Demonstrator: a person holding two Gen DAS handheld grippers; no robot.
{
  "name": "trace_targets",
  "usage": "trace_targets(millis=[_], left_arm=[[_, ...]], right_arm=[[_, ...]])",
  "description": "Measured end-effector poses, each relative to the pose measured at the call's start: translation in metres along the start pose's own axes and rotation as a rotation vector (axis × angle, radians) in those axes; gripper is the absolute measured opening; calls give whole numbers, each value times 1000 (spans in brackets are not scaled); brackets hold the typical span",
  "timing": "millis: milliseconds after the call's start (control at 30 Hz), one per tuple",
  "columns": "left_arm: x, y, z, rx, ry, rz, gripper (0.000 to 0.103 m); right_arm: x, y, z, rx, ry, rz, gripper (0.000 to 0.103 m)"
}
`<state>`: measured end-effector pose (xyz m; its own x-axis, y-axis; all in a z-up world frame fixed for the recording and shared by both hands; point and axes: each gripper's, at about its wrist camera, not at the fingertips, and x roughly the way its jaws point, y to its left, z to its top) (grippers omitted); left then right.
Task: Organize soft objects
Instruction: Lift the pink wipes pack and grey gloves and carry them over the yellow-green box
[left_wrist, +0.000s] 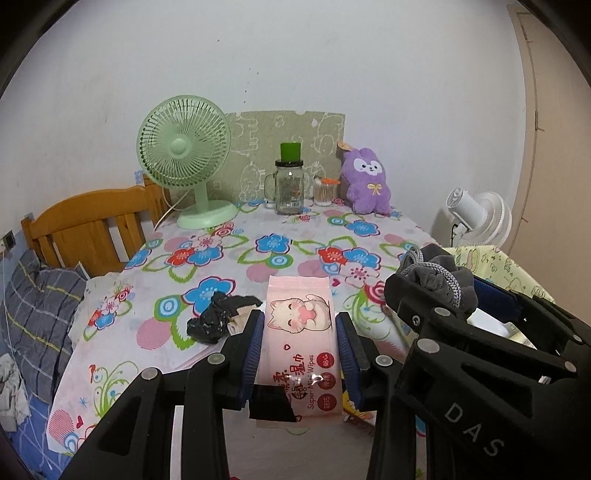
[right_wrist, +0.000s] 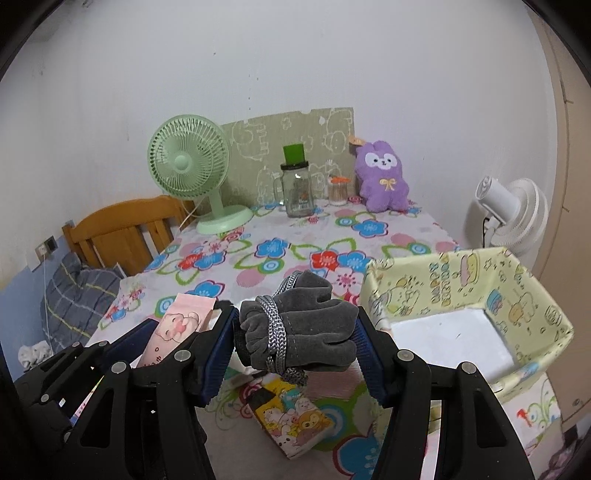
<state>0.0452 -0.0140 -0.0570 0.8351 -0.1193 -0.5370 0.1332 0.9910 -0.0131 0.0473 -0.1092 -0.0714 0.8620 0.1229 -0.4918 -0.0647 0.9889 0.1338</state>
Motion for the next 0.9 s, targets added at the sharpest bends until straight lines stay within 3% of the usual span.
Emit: trace_targets(millis=[900], left_arm=[[-16,-51,28,13,-51,-11,40]], right_arm=[[-36,-42,29,-13,-54,-2,64]])
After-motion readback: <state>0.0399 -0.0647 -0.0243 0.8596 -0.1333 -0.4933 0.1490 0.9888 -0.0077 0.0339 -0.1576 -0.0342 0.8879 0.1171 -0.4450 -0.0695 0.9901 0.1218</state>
